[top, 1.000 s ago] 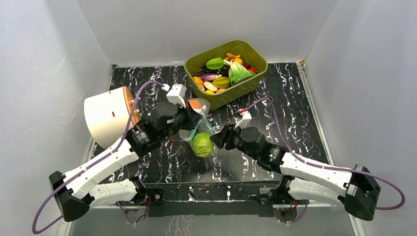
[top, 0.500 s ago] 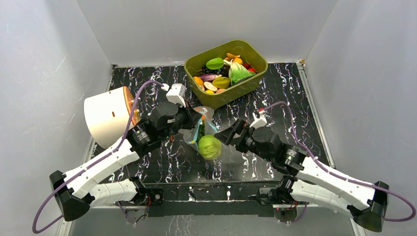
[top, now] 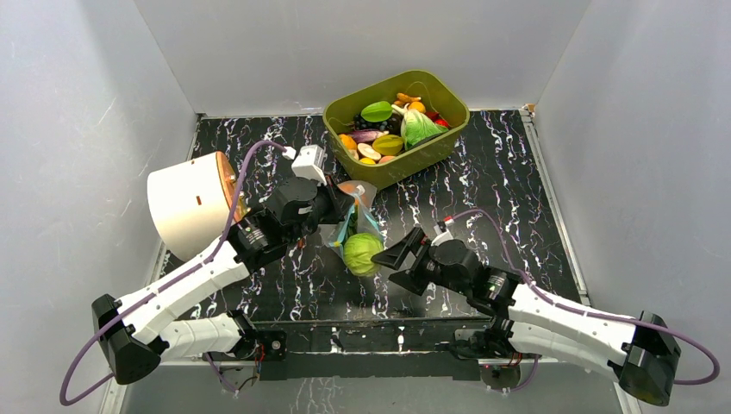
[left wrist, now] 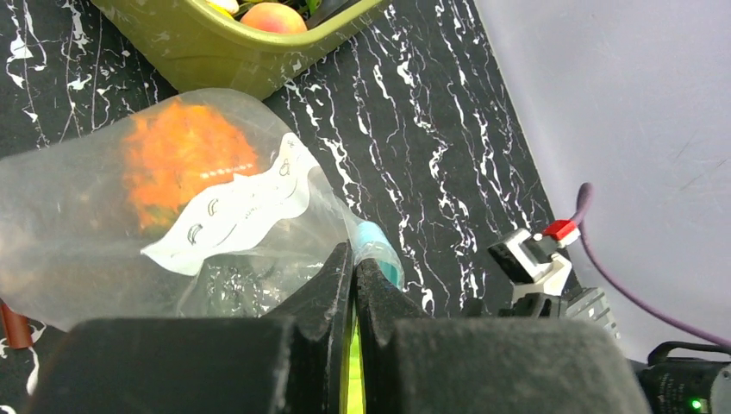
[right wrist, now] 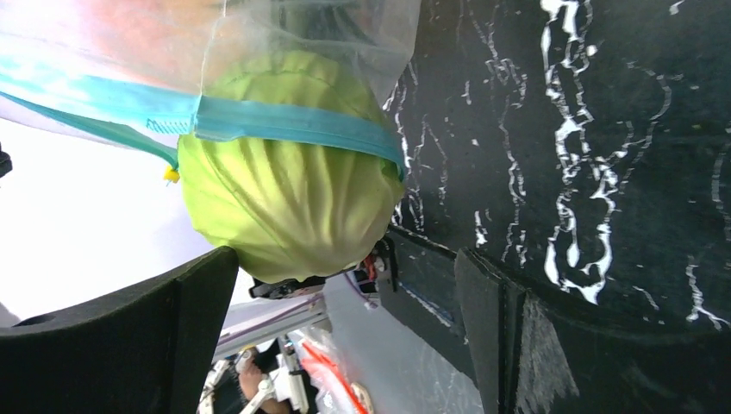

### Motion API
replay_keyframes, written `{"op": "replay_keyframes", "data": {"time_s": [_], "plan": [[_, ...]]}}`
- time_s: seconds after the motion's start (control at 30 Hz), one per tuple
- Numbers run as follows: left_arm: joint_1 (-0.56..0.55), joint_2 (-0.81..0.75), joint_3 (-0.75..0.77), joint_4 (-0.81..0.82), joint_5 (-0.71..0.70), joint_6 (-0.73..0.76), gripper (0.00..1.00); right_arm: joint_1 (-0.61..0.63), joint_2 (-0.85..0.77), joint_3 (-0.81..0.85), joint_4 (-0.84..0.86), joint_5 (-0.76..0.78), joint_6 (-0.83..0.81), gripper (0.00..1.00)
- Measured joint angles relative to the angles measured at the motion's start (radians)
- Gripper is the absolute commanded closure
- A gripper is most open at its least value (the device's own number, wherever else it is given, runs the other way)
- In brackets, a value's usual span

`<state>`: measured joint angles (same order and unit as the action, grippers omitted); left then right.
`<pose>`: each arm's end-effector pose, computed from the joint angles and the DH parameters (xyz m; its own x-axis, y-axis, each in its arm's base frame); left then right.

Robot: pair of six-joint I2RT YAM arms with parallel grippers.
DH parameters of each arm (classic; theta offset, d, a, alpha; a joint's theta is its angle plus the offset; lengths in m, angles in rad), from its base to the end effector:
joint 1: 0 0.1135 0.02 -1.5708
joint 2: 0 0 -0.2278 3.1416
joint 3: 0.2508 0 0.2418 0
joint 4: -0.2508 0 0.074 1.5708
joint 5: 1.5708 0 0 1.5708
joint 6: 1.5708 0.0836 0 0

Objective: Place the food in the zip-top bag and seal the zipper
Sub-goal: Adjust the zipper food storage bag at the center of the board.

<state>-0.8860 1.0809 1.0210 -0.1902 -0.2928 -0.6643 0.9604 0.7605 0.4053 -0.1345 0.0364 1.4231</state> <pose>0.2081 -0.2167 0.3223 -0.4714 -0.3559 -0.8069 0.3481 0.7655 -0.5411 0.1369 0.1904 0.1712 -0.8314 0.5359 -0.1468 0.1489 0.4694 0.8703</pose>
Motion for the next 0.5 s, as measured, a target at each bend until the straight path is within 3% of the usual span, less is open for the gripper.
{"op": "replay_keyframes", "data": {"time_s": [0.13,0.33,0.5], "plan": [[0.000,0.000,0.000,0.012,-0.004,-0.015,1.00,0.000,0.030,-0.018,0.117,-0.018,0.027,0.10],[0.000,0.000,0.000,0.029,0.000,-0.041,1.00,0.000,0.042,-0.017,0.280,-0.019,0.043,0.31],[0.000,-0.006,-0.008,0.037,0.023,-0.071,1.00,0.000,0.066,0.000,0.332,0.008,0.037,0.34]]}}
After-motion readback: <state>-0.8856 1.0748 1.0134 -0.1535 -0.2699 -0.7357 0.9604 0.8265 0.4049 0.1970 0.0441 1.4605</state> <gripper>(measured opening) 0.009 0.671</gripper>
